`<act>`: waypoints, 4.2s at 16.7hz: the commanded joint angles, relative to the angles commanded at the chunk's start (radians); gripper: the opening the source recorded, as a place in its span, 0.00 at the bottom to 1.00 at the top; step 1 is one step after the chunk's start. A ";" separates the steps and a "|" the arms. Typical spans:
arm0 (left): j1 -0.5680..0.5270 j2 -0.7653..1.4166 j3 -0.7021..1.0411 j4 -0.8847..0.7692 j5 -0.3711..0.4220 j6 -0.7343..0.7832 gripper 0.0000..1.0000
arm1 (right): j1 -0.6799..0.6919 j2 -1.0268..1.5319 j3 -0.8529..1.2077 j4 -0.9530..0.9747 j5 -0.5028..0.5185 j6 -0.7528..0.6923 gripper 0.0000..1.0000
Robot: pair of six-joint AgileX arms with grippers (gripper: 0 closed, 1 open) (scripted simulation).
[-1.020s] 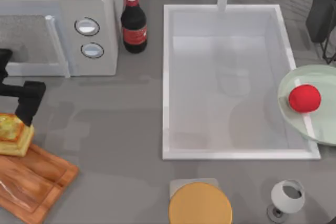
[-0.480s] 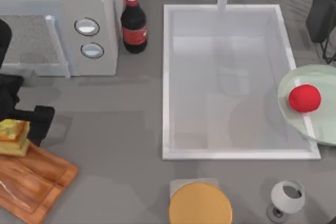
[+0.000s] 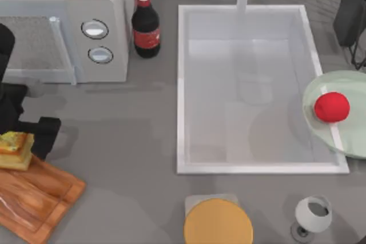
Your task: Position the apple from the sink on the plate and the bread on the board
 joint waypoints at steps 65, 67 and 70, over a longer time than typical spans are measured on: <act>0.006 -0.257 -0.068 -0.215 0.020 -2.631 0.00 | 0.000 0.000 0.000 0.000 0.000 0.000 1.00; 0.000 -0.271 -0.082 -0.206 0.017 -2.831 0.00 | 0.000 0.000 0.000 0.000 0.000 0.000 1.00; -0.010 -0.290 -0.096 -0.195 0.014 -3.073 0.00 | 0.000 0.000 0.000 0.000 0.000 0.000 1.00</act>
